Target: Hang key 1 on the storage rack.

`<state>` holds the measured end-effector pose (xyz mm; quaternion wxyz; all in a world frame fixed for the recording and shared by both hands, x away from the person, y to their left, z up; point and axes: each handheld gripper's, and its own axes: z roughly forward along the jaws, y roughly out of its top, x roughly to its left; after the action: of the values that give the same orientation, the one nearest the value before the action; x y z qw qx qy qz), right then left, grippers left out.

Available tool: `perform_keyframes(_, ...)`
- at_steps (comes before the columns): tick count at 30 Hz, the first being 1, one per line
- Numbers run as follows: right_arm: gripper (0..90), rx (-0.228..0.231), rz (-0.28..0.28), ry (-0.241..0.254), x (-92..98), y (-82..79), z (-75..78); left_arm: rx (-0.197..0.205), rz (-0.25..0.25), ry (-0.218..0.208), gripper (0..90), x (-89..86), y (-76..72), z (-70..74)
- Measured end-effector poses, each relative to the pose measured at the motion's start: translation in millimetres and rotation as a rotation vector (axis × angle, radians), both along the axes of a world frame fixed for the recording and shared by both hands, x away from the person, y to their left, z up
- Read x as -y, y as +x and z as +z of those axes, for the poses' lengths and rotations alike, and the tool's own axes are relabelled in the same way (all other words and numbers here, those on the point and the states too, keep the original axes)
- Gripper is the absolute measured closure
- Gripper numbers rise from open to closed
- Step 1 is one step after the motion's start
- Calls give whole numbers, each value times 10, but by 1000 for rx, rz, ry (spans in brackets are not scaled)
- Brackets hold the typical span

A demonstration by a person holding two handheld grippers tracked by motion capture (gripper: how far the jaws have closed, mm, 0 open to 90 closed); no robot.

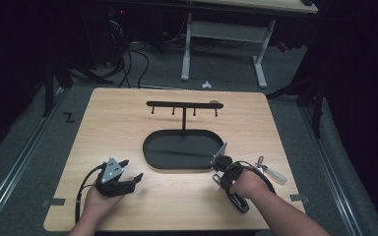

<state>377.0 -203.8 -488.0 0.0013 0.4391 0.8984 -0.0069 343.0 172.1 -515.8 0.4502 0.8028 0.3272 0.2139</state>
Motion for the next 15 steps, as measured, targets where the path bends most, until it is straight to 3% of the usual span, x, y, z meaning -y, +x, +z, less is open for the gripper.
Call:
perform_keyframes(11, 805, -11, -40, 39, 97, -22, 21, 5, -1, 1, 276, -10, 0, 6)
perform_keyframes(12, 805, -17, -62, 45, 137, -46, 65, 3, -2, 0, 276, -13, 1, 6)
perform_keyframes(14, 805, -15, -52, 57, 171, -47, 100, 3, -2, 0, 276, -13, 0, 7)
perform_keyframes(15, 805, 8, -59, 62, 222, -72, 206, 6, -2, -1, 276, -11, -4, 8)
